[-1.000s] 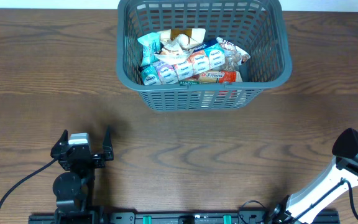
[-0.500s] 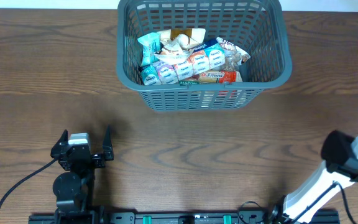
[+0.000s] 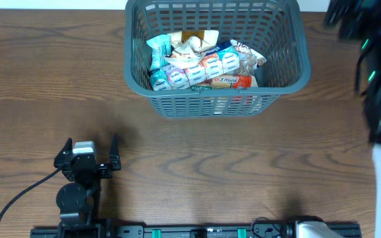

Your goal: Pack container

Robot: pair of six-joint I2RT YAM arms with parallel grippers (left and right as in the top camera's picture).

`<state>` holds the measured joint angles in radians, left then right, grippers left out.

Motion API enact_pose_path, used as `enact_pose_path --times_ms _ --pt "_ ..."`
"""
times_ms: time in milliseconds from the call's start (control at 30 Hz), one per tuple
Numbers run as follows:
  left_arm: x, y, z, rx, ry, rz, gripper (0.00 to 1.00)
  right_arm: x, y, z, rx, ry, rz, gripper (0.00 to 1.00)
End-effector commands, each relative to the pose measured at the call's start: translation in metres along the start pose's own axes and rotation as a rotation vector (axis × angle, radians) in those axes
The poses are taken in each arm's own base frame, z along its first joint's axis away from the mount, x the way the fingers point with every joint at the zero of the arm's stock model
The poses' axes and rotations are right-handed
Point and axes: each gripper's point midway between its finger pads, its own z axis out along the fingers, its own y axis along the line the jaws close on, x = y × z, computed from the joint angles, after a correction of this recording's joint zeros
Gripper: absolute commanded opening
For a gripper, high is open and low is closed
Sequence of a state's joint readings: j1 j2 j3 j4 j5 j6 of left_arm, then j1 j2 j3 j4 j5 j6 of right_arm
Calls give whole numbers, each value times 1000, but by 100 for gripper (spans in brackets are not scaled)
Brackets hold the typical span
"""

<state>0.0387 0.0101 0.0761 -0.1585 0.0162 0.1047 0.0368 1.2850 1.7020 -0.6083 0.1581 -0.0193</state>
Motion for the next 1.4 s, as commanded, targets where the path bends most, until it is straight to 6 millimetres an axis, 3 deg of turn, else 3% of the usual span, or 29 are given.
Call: enact_pose_path --times_ms 0,200,367,733,1367 --pt "14 0 3 -3 30 -6 99 64 5 -14 -10 92 -42 99" --pt "14 0 3 -3 30 -6 99 186 3 -40 -24 180 -57 99" --pt "14 0 3 -3 30 -6 99 244 10 -56 -73 86 -39 99" --pt "14 0 3 -3 30 -6 98 295 8 -73 -70 2 -24 99" --pt "14 0 3 -3 30 -6 99 340 10 -77 -81 -25 -19 99"
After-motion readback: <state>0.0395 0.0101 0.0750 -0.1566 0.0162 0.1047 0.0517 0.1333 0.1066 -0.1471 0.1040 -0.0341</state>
